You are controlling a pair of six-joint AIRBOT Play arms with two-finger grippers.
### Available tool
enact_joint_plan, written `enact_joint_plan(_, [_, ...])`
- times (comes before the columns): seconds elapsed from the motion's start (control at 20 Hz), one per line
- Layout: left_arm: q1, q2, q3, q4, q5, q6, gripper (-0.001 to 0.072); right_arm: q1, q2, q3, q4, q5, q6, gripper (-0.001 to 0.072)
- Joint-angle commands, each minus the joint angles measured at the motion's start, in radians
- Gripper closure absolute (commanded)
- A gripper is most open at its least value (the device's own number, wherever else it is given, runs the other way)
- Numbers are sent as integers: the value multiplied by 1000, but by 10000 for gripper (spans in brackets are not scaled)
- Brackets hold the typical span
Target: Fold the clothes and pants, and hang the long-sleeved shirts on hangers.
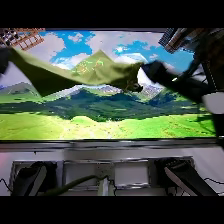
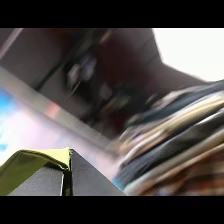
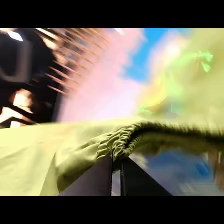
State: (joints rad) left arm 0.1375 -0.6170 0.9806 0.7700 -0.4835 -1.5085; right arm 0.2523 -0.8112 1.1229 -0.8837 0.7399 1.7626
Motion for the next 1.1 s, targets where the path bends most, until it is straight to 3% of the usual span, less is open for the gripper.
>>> enact_joint_plan(0.0, [0,57,182,-1,5,45,704,-8,11,267,-31,131,1,673])
enact_joint_plan(0.35, [0,209,381,15,5,121,705,-8,53,518,65,421,120,674])
enact_joint_plan(0.6, [0,256,416,84,-3,140,706,-8,142,574,111,454,308,675])
enact_joint_plan(0.85, [0,72,415,76,-13,141,706,-8,98,573,-156,557,591,675])
enact_joint_plan(1.05, [-20,-204,415,-29,-17,154,706,-9,-119,573,-320,534,609,675])
